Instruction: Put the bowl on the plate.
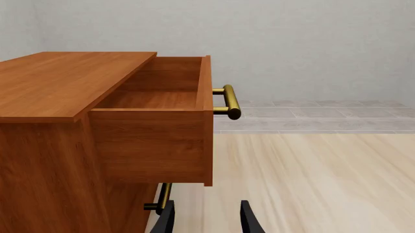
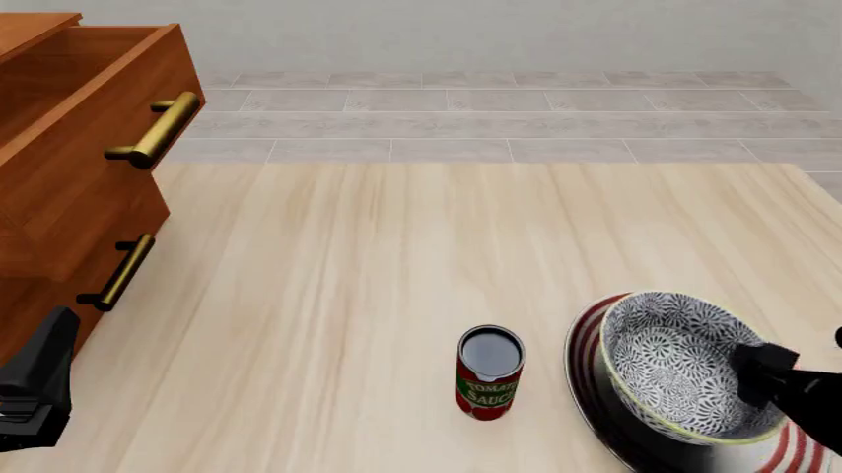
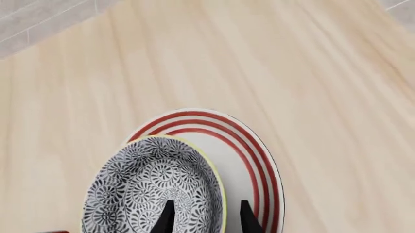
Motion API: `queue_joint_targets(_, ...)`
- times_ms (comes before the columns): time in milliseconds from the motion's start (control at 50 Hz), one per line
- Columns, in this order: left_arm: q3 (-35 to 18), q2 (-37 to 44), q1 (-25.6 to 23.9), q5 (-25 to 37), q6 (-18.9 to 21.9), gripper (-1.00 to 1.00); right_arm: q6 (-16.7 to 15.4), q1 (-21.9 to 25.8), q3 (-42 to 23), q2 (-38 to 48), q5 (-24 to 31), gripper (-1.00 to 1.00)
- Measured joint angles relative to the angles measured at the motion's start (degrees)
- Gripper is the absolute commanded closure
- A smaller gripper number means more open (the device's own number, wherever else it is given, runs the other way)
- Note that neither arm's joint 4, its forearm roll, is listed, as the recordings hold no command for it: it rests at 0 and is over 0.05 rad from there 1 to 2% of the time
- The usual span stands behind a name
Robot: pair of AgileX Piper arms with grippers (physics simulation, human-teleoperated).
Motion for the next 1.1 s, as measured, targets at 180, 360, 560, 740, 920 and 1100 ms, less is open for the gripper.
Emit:
queue_joint_targets(180, 0.00, 0.00, 0.00, 0.00, 0.00, -1.00, -1.51, -0.43, -3.29, -1.85, 3.77, -1.00)
queue_joint_targets(360, 0.00, 0.00, 0.00, 0.00, 0.00, -1.00, -3.05, -0.18, -7.21, -3.30, 7.51, -1.00)
queue_joint_targets(560, 0.00, 0.00, 0.00, 0.00, 0.00, -1.00, -4.65, 0.08, -11.04, -4.11, 10.70, -1.00)
queue_joint_targets(740, 0.00, 0.00, 0.00, 0.00, 0.00, -1.00, -6.06, 0.21, -14.12, -3.82, 12.48, -1.00)
queue_joint_targets(920, 0.00, 0.00, 0.00, 0.00, 0.00, -1.00, -7.50, 0.66, -17.43, -3.77, 14.59, -1.00)
queue_joint_targets(1100, 0.00, 0.00, 0.00, 0.00, 0.00, -1.00, -8.84, 1.12, -20.46, -3.61, 16.33, -1.00)
